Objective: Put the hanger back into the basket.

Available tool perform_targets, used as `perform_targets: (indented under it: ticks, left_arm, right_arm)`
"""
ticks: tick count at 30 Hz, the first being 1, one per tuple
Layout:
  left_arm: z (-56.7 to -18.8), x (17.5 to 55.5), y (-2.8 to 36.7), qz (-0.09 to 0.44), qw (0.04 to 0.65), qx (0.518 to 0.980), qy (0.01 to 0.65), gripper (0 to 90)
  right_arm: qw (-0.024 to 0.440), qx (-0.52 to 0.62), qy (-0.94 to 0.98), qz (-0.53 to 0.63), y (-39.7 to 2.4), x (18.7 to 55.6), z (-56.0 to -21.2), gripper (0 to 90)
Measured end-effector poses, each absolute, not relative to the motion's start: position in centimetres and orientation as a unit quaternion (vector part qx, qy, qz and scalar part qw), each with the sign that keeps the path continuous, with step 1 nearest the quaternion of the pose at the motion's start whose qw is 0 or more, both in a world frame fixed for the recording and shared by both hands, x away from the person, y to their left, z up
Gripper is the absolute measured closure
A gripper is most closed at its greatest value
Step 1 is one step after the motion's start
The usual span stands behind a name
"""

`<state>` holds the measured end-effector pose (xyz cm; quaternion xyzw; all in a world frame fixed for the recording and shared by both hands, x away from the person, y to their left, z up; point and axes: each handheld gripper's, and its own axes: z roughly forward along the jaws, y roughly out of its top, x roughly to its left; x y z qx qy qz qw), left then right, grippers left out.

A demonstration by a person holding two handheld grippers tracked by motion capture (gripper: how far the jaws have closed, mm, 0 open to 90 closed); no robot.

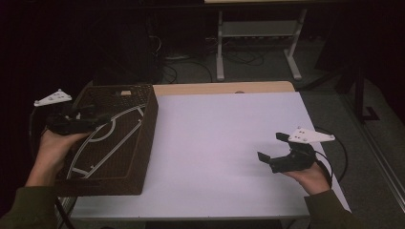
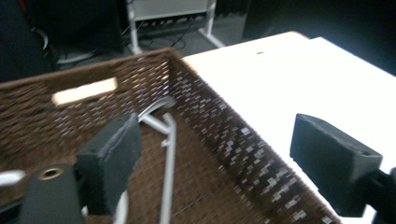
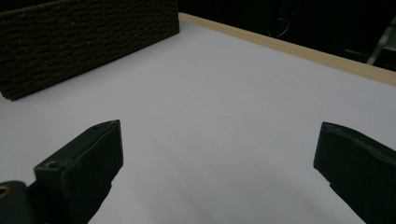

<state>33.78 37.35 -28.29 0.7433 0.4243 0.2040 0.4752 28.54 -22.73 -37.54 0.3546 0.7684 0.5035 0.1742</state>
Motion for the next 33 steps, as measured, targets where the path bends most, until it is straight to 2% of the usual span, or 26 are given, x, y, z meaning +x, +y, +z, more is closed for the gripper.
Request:
perform_targets:
  ticks: [16, 33]
  left_arm:
    - [-29.6, 31.2, 28.7, 0.176, 0.563, 0.735, 0.334, 7.8]
    - [-31.5, 29.8, 25.9, 0.145, 0.603, 0.724, 0.301, 4.2]
  right_arm:
    - [0.179, 0.338, 0.736, 0.559, -22.6, 28.5, -34.3, 0.8]
    - [0.183, 0.323, 0.713, 0.595, -22.3, 28.8, -32.2, 0.8]
